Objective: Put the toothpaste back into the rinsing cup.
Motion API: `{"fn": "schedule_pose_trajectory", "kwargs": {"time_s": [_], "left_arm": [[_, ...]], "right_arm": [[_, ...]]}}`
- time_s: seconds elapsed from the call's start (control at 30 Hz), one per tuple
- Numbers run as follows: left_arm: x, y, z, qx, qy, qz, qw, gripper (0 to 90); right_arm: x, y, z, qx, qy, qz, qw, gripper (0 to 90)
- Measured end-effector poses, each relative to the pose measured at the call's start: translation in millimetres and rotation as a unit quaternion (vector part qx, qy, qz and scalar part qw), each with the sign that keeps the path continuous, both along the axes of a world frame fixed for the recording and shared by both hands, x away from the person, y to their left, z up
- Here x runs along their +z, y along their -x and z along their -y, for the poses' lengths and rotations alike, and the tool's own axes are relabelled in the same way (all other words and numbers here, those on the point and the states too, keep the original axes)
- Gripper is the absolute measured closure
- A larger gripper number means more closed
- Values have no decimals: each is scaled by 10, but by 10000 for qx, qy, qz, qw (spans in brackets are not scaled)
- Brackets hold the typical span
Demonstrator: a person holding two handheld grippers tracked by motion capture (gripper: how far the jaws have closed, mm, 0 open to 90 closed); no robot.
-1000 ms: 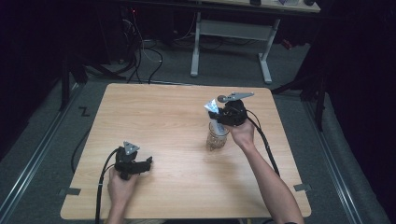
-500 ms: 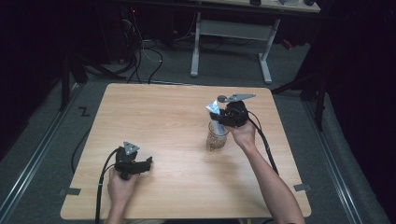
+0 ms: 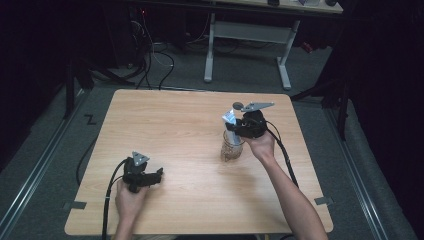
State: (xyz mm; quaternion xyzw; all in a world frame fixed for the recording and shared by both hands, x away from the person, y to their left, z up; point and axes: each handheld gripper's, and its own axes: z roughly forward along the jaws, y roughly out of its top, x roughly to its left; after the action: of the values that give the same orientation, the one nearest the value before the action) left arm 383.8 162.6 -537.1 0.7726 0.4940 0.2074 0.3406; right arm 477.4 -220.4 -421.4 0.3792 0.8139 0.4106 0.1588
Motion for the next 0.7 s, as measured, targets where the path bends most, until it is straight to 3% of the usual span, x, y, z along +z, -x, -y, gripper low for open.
{"fn": "schedule_pose_trajectory", "kwargs": {"time_s": [0.7], "left_arm": [[0,0,0,1,0,0,10000,176]], "right_arm": [[-62,63,47,32,115,-21,9999,647]]}}
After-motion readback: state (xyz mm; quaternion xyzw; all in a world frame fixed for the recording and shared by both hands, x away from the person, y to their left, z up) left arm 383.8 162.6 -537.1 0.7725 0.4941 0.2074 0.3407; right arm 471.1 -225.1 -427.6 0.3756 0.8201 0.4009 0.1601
